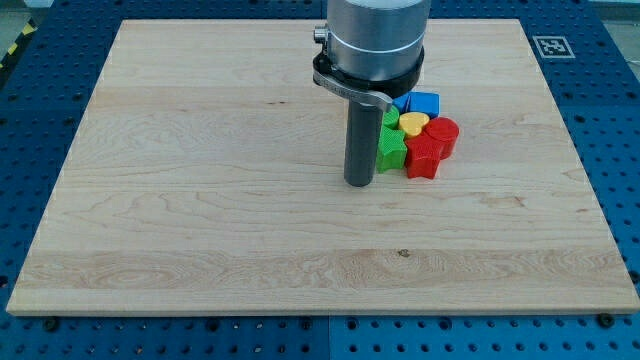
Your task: Place your arm below the green star
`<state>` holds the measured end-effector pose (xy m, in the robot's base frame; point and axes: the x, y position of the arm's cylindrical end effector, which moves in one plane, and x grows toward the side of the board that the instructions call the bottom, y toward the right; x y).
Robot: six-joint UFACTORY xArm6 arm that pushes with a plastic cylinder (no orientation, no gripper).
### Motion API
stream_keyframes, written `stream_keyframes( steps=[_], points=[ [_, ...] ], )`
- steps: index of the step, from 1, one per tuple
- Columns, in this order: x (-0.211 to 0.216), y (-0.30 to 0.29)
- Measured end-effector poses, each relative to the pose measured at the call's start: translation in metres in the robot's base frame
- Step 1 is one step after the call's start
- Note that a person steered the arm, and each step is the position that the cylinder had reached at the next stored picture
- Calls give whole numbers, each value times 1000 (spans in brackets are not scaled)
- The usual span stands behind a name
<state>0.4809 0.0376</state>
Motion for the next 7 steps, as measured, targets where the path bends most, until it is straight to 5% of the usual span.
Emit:
stream_keyframes(
  steps=[7],
  points=[
    [37, 0]
  ],
)
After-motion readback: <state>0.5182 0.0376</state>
